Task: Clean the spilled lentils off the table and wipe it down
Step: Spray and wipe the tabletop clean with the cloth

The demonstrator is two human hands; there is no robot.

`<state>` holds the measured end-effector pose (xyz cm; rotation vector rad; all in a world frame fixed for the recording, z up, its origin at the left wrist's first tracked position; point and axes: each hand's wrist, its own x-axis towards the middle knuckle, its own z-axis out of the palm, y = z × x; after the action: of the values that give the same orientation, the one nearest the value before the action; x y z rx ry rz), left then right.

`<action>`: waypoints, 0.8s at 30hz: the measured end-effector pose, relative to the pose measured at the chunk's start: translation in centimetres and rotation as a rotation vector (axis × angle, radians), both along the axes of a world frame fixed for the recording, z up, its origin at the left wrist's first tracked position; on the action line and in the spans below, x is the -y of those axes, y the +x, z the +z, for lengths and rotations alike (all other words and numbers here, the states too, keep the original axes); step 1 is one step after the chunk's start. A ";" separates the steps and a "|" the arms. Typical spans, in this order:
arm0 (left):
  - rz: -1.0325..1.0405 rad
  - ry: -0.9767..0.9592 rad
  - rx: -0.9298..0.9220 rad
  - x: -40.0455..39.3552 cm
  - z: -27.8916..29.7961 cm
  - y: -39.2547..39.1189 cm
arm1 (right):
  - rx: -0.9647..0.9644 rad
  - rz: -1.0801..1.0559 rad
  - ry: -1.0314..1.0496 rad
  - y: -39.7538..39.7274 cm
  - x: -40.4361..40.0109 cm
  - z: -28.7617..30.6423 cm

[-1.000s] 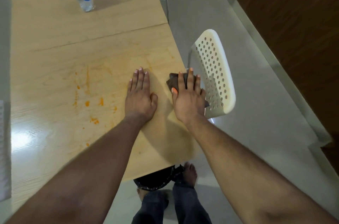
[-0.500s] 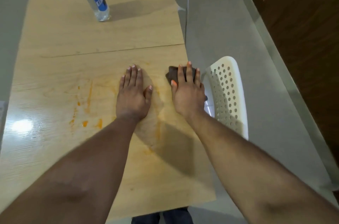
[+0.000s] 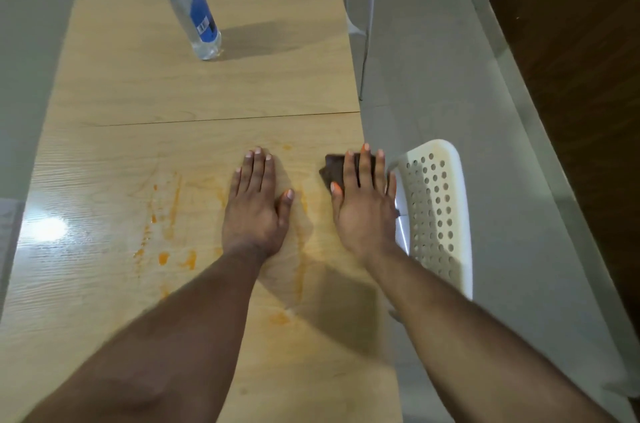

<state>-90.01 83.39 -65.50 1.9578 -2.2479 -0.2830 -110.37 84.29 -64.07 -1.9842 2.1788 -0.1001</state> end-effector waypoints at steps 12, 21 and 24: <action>0.012 -0.020 -0.023 0.0 -0.4 0.2 | 0.092 0.114 -0.096 -0.4 0.3 -0.3; 0.009 0.005 -0.012 0.1 -0.4 0.2 | 0.031 0.075 -0.060 0.3 9.6 -0.1; 0.011 0.003 -0.013 0.1 -0.4 0.2 | 0.022 0.077 -0.064 0.5 9.1 -0.2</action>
<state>-89.85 83.29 -65.91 1.9632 -2.2296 -0.2975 -109.83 75.19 -64.23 -2.0876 2.1085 -0.1820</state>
